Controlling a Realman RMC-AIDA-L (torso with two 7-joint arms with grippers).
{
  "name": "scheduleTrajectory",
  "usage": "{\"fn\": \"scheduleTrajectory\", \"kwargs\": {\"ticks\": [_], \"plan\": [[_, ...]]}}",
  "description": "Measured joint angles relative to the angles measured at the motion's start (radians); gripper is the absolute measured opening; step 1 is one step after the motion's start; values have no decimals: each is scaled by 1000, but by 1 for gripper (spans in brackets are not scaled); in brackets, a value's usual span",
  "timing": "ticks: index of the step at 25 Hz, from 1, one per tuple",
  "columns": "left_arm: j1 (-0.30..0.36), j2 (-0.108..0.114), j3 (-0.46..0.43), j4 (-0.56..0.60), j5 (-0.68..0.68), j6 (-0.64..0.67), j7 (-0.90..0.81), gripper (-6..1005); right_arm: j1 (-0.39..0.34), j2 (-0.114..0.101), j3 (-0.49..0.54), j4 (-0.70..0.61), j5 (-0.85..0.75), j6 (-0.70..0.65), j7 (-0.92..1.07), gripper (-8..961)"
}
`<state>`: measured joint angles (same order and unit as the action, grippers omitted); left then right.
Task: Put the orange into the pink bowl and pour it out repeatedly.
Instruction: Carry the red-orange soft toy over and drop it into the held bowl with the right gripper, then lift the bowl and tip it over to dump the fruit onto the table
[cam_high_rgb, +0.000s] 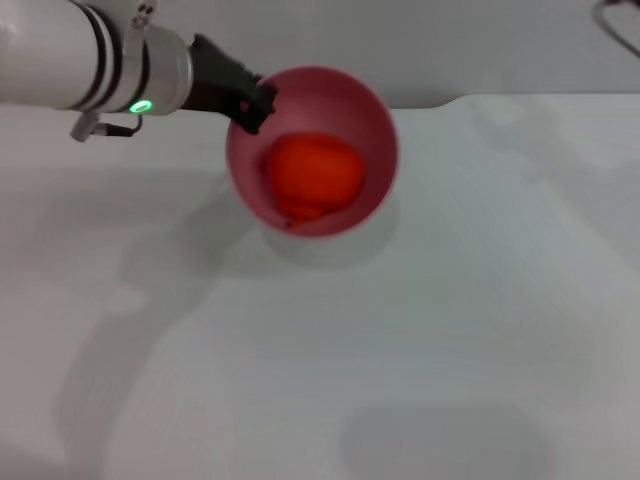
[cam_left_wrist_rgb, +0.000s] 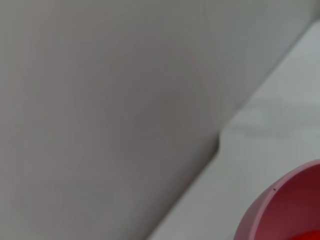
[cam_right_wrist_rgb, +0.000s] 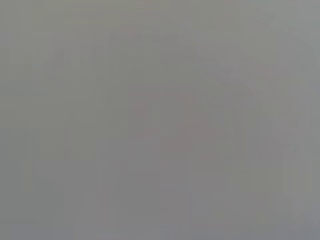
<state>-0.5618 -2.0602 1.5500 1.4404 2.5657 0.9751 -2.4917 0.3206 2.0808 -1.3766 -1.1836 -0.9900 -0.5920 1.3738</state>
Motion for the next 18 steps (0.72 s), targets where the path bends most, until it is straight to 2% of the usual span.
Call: {"fn": "scheduleTrajectory", "kwargs": {"ticks": [3,4,5,8,11,12,13,18], "plan": [[37,1,38,22,1,-67,7,41,-24,-4,39,151,388,-270,-310,585],[72,1,66,36,3,-126,26,41,-26,-5,49,213,489,-389,-385,585],[97,0,85,43,3,-169,44,41,-25,-6,57,274,573,-501,-442,585],[140,0,121,55,4,-253,81,41,-18,-7,74,398,691,-713,-545,585],[216,1,184,75,5,-410,162,41,-16,-5,85,441,691,-780,-575,585],[216,1,184,75,5,-410,162,41,-17,-4,88,448,690,-789,-576,585],[273,0,244,86,10,-528,239,41,-19,-4,90,452,690,-794,-576,585],[365,-2,368,86,45,-757,402,41,-22,-4,98,477,693,-835,-568,584]]}}
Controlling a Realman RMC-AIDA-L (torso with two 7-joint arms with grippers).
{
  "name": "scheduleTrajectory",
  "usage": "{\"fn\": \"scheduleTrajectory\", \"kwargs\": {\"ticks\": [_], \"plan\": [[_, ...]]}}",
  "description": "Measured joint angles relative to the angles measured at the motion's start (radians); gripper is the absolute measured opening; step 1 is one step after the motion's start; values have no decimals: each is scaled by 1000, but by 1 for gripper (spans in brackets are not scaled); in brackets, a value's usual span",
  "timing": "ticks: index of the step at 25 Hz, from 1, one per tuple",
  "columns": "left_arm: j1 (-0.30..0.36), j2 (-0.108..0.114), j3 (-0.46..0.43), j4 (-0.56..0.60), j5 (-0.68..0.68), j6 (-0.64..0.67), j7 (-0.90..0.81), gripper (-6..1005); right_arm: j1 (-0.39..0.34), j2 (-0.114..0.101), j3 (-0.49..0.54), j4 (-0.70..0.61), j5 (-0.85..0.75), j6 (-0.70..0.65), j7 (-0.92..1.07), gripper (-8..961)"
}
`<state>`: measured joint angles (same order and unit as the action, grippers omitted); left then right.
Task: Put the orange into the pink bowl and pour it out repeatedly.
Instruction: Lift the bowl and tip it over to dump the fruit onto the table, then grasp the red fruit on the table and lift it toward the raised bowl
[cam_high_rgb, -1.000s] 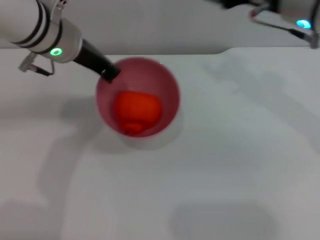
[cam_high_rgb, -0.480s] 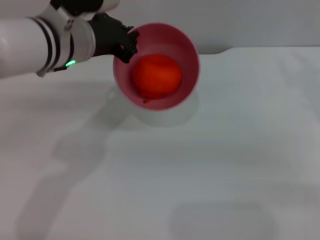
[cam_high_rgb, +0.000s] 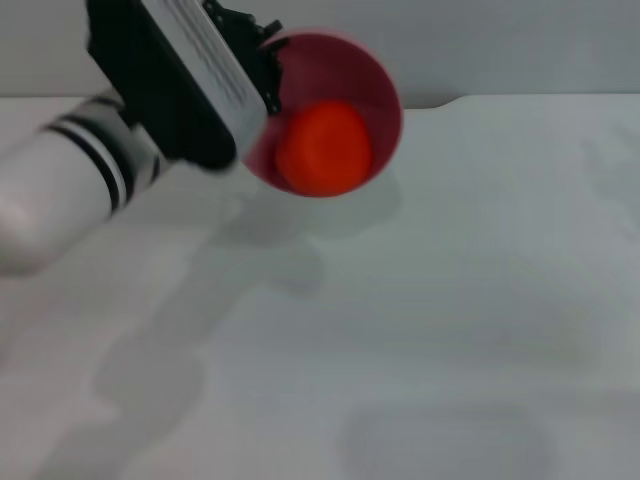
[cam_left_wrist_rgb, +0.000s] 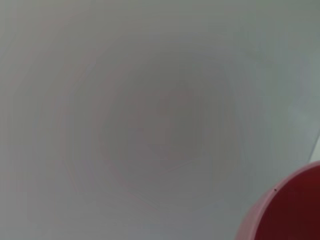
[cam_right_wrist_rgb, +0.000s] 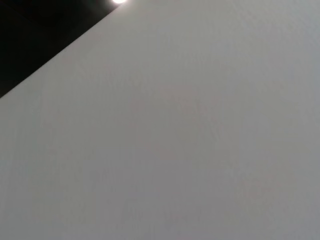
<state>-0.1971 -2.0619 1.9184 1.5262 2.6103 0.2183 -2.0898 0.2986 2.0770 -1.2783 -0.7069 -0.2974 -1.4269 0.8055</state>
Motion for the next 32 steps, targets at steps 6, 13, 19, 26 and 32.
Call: {"fn": "scheduleTrajectory", "kwargs": {"ticks": [6,13,19,26,32], "plan": [[64,-1,163,-79,4,-352,156,41,1,0,-3,2,-11,-23,3,584],[44,2,243,-124,0,-492,178,41,12,1,-22,6,-21,-49,8,584],[31,0,248,-125,-34,-516,162,41,13,0,-33,10,-28,-59,19,584],[-27,2,108,-88,-260,-357,4,41,11,0,-33,43,-28,-65,21,583],[-148,3,-212,-77,-416,141,-154,41,5,-1,-35,48,-34,-67,33,583]]}}
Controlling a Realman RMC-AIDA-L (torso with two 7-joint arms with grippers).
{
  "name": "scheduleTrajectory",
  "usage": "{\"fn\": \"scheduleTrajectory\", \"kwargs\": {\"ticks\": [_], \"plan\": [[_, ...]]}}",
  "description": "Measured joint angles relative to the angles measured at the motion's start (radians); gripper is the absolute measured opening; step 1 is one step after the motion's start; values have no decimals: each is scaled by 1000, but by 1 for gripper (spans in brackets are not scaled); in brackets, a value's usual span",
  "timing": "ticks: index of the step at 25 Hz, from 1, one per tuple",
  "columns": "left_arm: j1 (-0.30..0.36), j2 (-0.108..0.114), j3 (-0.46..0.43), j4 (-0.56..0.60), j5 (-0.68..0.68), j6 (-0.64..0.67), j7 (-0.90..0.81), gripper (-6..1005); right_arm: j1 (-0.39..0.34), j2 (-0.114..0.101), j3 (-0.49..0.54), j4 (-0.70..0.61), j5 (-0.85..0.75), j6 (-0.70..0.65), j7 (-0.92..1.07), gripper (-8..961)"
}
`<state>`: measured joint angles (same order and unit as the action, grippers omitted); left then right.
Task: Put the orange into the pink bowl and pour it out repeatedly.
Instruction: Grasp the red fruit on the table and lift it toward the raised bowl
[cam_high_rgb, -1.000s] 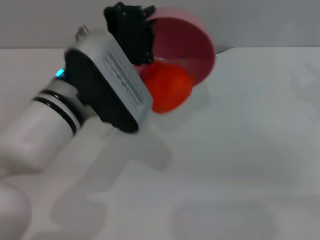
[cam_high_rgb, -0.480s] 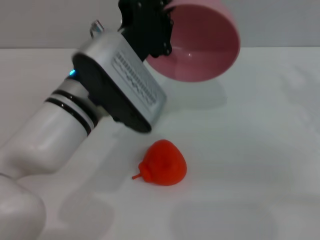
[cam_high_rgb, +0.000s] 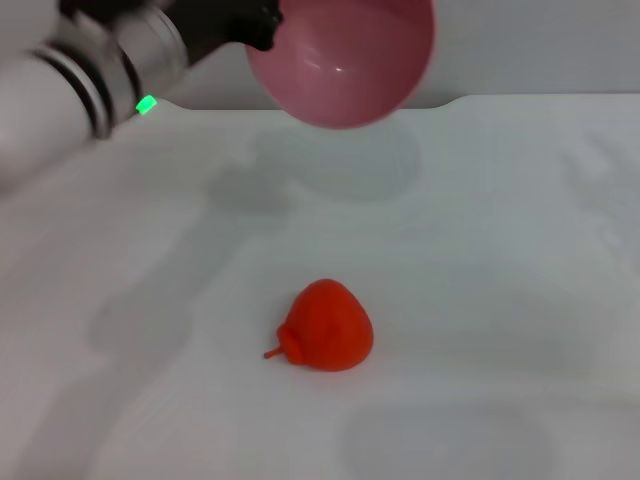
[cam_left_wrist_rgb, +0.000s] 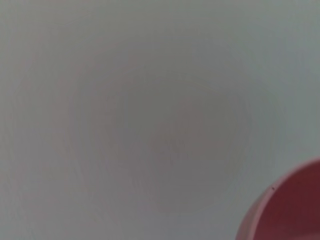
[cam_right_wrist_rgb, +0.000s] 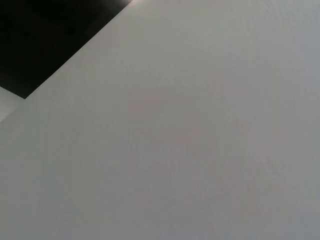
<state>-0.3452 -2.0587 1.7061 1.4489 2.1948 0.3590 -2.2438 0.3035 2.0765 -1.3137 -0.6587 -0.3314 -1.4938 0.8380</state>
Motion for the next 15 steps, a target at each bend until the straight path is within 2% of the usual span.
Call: {"fn": "scheduleTrajectory", "kwargs": {"ticks": [1,3,4,5,7,9,11,12,15], "plan": [[-17,0,-35,-9,-8,63,-12,41,0,-1,-3,3,-1,0,4,584],[-106,2,-196,-64,-27,313,-54,41,2,-4,-9,9,-7,0,13,584],[-178,5,-319,-123,-25,489,-72,41,2,-5,-10,9,-14,0,16,585],[-220,7,-389,-168,-15,577,-75,41,2,-5,-11,8,-23,-1,19,585],[-336,26,-564,-291,32,775,-78,41,0,-6,-9,4,-55,2,36,582],[-422,58,-705,-391,108,920,-75,41,0,-8,-2,-1,-101,9,68,578],[-453,82,-766,-416,186,995,-82,41,-1,-21,12,-21,-210,46,141,575],[-458,91,-768,-406,218,1022,-93,41,-1,-21,12,-21,-210,46,141,573],[-477,109,-771,-385,320,1127,-132,41,-6,-32,40,-79,-382,127,258,568]]}}
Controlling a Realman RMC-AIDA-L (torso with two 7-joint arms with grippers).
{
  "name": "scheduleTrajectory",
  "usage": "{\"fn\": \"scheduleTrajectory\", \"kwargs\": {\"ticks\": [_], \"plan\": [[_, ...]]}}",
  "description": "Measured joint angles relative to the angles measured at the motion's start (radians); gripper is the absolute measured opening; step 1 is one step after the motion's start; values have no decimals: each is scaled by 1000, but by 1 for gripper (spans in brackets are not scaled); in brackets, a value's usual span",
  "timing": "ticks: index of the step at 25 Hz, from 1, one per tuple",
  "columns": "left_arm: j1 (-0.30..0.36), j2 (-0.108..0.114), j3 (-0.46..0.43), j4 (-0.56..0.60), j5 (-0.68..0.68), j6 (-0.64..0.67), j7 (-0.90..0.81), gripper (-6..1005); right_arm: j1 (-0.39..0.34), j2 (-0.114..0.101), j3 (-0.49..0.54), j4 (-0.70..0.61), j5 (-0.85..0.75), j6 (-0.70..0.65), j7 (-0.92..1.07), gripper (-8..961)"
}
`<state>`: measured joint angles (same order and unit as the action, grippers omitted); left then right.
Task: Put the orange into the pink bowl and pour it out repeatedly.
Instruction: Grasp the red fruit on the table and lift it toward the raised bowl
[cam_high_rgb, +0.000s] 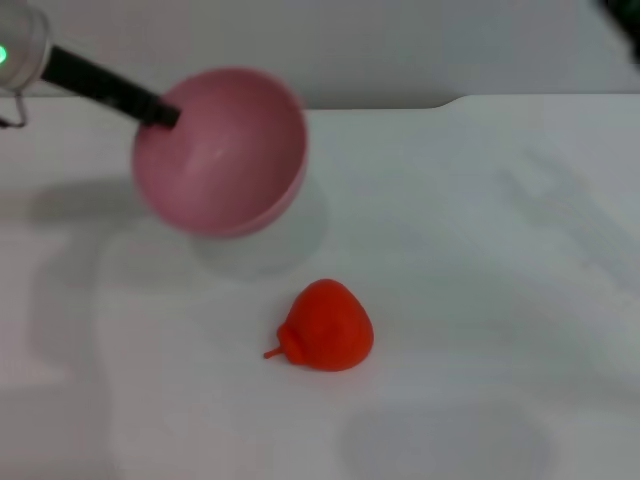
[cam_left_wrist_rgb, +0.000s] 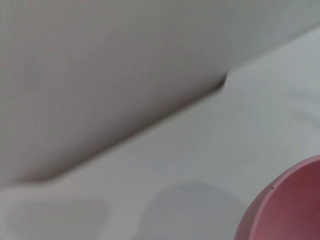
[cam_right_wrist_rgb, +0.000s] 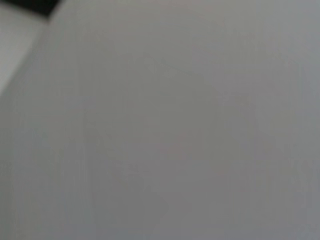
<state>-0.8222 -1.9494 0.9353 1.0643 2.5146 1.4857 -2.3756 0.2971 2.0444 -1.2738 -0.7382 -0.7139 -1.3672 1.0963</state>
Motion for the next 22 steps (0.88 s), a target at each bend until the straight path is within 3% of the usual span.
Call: {"fn": "scheduleTrajectory", "kwargs": {"ticks": [5,8,10,11,12,15,19,22], "plan": [[-10,2,7,3,108,110,-15,41,-12,1,62,-183,-424,174,267,560],[-5,-1,11,3,140,139,-18,41,19,0,87,-291,-735,221,510,555],[-3,-1,11,3,144,141,-19,41,61,-4,98,-351,-937,201,680,551],[-1,-1,11,2,146,143,-20,41,108,-6,98,-396,-1111,157,808,549],[-1,-1,11,2,146,143,-20,41,108,-6,98,-396,-1111,157,808,548],[6,2,12,2,147,147,-22,41,236,4,86,-445,-1431,1,982,543],[8,2,13,2,147,148,-22,41,322,24,46,-445,-1569,-86,1019,536],[15,4,46,-6,149,155,-23,42,371,25,-38,-443,-1599,-109,1047,531]]}}
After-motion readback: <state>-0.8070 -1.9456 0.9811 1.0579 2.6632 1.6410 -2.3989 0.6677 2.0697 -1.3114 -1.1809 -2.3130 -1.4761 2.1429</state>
